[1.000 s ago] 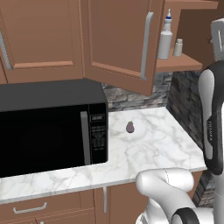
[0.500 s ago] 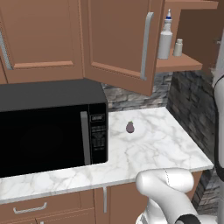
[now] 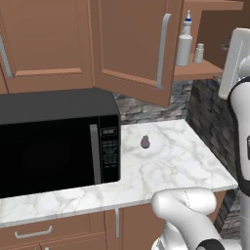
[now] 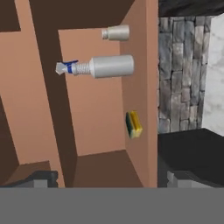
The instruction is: Pick the sponge and spray from the cabinet and place them on the counter.
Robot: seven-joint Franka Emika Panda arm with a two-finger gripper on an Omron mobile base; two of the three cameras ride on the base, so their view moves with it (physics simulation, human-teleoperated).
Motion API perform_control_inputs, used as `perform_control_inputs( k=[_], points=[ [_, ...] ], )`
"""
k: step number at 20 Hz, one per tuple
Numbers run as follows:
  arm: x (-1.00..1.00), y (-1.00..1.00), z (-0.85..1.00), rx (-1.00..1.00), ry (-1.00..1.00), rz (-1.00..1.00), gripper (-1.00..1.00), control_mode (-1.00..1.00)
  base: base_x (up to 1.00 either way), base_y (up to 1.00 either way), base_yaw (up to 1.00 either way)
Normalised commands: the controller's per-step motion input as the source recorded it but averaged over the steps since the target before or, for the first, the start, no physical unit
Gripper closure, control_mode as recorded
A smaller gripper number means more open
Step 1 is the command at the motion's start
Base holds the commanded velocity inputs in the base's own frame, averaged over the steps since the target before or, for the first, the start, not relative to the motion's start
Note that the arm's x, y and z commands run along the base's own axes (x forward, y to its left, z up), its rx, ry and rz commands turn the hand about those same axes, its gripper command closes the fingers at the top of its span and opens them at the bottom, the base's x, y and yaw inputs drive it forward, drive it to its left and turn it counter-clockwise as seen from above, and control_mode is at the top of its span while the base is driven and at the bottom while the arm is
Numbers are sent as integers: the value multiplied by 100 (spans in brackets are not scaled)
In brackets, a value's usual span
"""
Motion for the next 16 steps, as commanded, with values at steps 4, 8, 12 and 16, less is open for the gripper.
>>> perform_control_inputs(
  k=[4, 8, 12, 16],
  points=[
    [24, 9, 0, 0, 0, 13, -100, -100, 0, 0, 0],
    [21, 4, 1, 0, 0, 13, -100, -100, 0, 0, 0],
    [22, 13, 12, -1, 0, 12, -100, -100, 0, 0, 0],
    [19, 18, 13, -6, 2, 9, -100, -100, 0, 0, 0]
  ],
)
